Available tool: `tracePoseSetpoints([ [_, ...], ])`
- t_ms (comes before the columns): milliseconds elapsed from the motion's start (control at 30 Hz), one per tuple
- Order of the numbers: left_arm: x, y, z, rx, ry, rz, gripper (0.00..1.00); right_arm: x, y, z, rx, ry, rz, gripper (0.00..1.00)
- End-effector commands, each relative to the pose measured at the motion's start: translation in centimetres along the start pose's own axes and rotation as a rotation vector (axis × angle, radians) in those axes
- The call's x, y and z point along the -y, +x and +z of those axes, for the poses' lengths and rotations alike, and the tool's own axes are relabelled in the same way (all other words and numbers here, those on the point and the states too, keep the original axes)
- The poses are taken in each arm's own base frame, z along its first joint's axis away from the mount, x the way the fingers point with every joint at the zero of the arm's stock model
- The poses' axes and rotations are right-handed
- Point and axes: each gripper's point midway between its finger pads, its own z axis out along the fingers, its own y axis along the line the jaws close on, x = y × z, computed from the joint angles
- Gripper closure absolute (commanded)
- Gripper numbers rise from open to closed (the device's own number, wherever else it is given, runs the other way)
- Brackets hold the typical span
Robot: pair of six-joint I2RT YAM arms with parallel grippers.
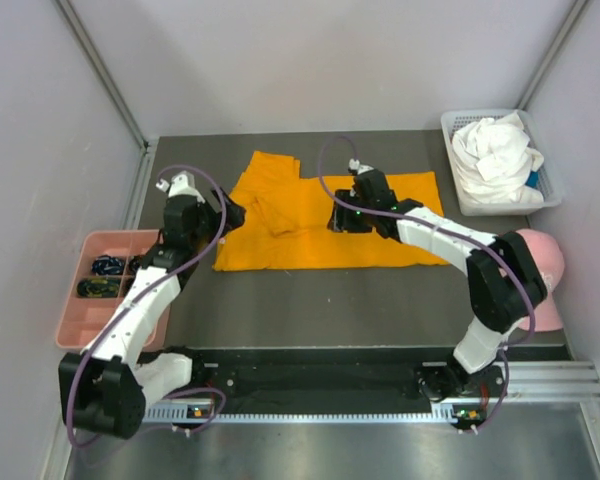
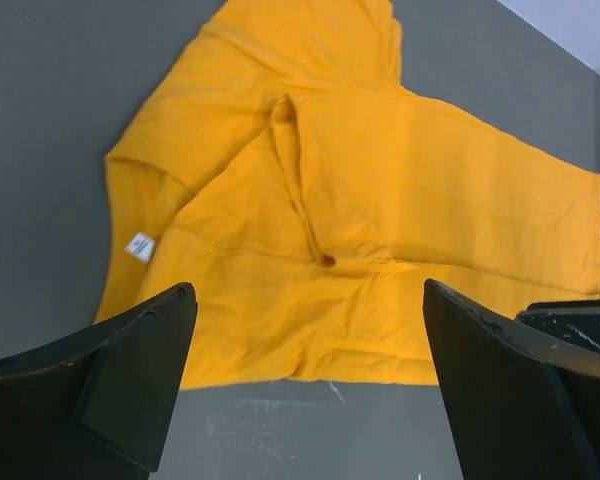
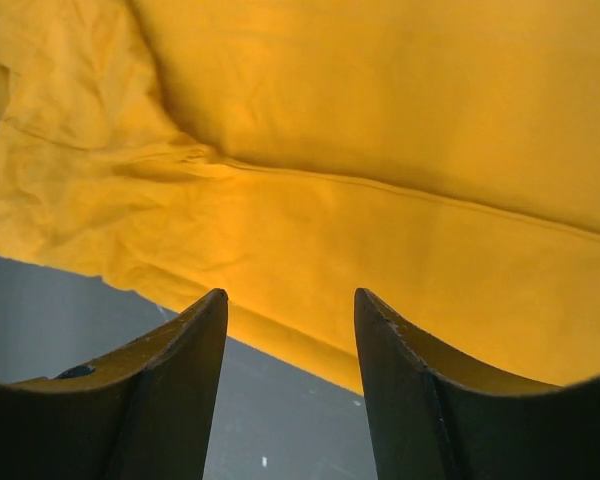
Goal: Fold and stack the t-shirts
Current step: Fold the flattened tshirt in 1/3 of the way
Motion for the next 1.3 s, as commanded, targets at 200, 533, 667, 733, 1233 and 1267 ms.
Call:
tracePoseSetpoints([
  [200, -4.1, 0.6, -1.9, 0.028, -0.144, -0.019, 0.01, -10.2, -2.0, 3.7, -0.034, -0.256, -0.107, 0.47],
  [533, -4.3, 0.4, -2.1, 0.021, -0.13, -0.017, 0.01, -14.6, 0.5, 5.9, -0.134, -0.37, -0.211, 0.47],
  [667, -4.4, 0.8, -1.9, 0.007, -0.126, -0.023, 0.01, -15.4, 2.4, 6.5, -0.201, -0.386, -0.298, 0.46],
  [733, -4.4, 0.9, -1.9, 0.003, -0.123, -0.022, 0.01, -15.4, 3.1, 7.0, -0.223, -0.389, -0.309, 0.46],
  [1233, -4.9, 1.0, -2.0, 0.0, -0.133, -0.015, 0.01, -15.6, 3.8, 8.8, -0.238, -0.395, -0.27, 0.45],
  [1267, -4.9, 1.0, -2.0, 0.0, -0.133, -0.015, 0.01, -15.5, 4.1, 9.1, -0.244, -0.395, -0.267, 0.45],
])
